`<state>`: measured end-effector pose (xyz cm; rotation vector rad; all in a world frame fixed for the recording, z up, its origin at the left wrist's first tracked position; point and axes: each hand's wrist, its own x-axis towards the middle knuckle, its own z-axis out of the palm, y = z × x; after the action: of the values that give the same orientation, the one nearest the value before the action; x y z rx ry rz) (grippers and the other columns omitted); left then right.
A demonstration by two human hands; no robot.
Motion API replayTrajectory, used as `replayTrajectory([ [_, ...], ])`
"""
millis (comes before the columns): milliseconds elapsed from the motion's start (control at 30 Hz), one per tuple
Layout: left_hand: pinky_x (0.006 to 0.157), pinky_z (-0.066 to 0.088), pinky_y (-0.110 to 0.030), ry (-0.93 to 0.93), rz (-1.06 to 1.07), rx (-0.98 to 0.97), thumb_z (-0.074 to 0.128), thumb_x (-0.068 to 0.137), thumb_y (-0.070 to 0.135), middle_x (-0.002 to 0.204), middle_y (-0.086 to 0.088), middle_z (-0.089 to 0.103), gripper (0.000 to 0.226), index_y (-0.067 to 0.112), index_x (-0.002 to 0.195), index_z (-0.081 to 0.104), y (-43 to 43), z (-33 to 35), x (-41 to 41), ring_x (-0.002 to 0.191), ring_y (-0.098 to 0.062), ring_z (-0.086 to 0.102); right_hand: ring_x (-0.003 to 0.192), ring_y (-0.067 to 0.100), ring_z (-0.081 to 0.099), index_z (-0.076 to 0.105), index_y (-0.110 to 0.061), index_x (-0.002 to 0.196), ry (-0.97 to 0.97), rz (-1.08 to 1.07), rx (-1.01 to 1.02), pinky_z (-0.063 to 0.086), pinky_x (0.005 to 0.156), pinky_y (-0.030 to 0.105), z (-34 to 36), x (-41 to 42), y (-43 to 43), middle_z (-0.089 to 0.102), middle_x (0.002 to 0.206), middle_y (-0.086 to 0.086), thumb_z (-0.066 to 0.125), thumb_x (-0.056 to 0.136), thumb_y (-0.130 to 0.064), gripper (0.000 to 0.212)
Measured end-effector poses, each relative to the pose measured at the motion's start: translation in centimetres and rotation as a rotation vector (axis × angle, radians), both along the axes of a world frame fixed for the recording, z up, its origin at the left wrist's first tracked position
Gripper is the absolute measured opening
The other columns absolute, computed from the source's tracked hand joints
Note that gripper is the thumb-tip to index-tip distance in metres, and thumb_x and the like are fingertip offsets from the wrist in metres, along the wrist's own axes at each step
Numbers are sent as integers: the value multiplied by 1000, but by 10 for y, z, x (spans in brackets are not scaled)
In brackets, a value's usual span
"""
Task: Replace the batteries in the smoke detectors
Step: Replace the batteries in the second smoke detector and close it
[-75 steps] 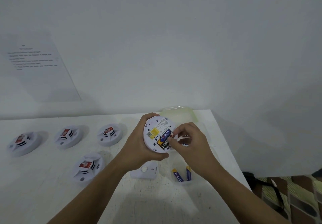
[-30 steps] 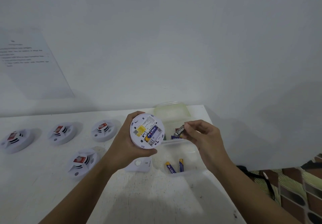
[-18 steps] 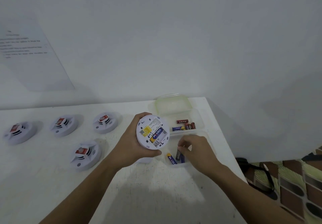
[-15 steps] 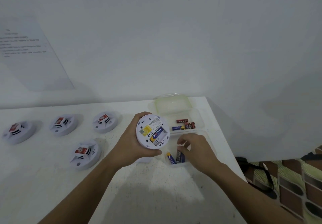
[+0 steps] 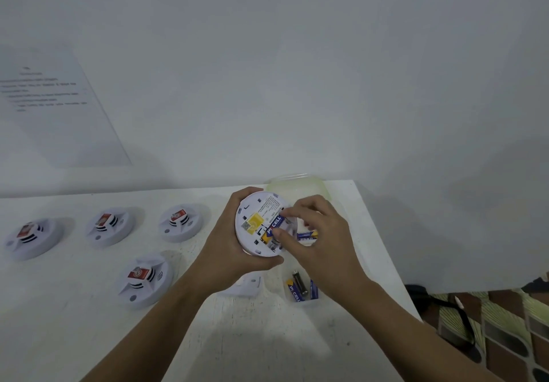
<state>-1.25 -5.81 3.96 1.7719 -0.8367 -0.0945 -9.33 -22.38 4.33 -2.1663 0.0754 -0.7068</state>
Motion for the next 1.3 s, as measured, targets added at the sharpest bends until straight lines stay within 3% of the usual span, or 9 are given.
replayTrajectory([
  [167, 93, 53, -18, 18, 12, -1, 94, 57, 18, 128, 18, 58, 95, 26, 136, 42, -2, -5, 3, 121, -10, 59, 97, 3, 60, 75, -23, 98, 33, -37, 143, 51, 74, 15, -6, 3, 2, 63, 103, -13, 84, 79, -27, 22],
  [333, 87, 51, -11, 26, 26, 26, 93, 56, 15, 119, 31, 58, 90, 32, 129, 43, -5, -3, 4, 116, -1, 59, 101, 6, 61, 72, -24, 100, 65, 11, 226, 55, 75, 20, -8, 6, 1, 61, 109, -10, 86, 75, -30, 30],
  [467, 83, 52, -10, 40, 24, 33, 95, 59, 3, 116, 33, 59, 91, 30, 129, 43, -6, -6, 5, 114, 0, 60, 103, 5, 60, 69, -26, 102, 60, 8, 117, 53, 76, 14, -12, 7, 1, 60, 108, -11, 86, 67, -45, 43],
  [567, 86, 55, -18, 51, 3, 38, 94, 61, 1, 119, 25, 60, 89, 25, 131, 44, -5, -7, 7, 116, -8, 61, 94, 5, 62, 72, -22, 101, 15, -25, -30, 50, 75, 10, -12, 6, 1, 62, 102, -11, 79, 67, -49, 44],
  [700, 93, 58, -34, 44, -12, 64, 94, 61, 6, 124, 9, 61, 90, 18, 136, 45, -4, -11, 9, 119, -21, 61, 80, 5, 62, 77, -18, 93, -100, -106, -257, 51, 76, 28, -12, 7, 0, 69, 90, -8, 73, 64, -53, 45],
  [800, 93, 58, -41, 49, -16, 89, 92, 60, 5, 123, 8, 61, 89, 18, 135, 45, -4, -11, 10, 118, -23, 61, 76, 4, 62, 78, -16, 90, -123, -116, -307, 52, 74, 29, -14, 8, 0, 71, 86, -6, 75, 63, -51, 44],
  [967, 93, 58, -43, 66, 3, 86, 94, 60, 8, 126, 4, 61, 91, 17, 136, 44, -3, -10, 9, 118, -24, 62, 89, 2, 62, 72, -19, 94, 31, -32, 20, 50, 71, 11, -16, 10, 2, 61, 94, -9, 78, 61, -49, 45],
  [1167, 84, 60, -51, 98, -1, 98, 95, 59, 1, 120, 4, 64, 92, 22, 133, 45, -1, -12, 8, 110, -26, 66, 95, 8, 62, 65, -16, 94, 134, 0, 214, 53, 74, 15, -24, 13, 3, 61, 96, -4, 90, 69, -30, 37],
  [1300, 85, 60, -45, 117, 11, 81, 94, 58, 1, 119, 4, 65, 89, 23, 130, 47, -3, -11, 5, 109, -24, 67, 98, 6, 57, 62, -23, 78, 144, -14, 225, 49, 78, 16, -25, 13, 12, 58, 94, -8, 86, 74, -32, 26],
])
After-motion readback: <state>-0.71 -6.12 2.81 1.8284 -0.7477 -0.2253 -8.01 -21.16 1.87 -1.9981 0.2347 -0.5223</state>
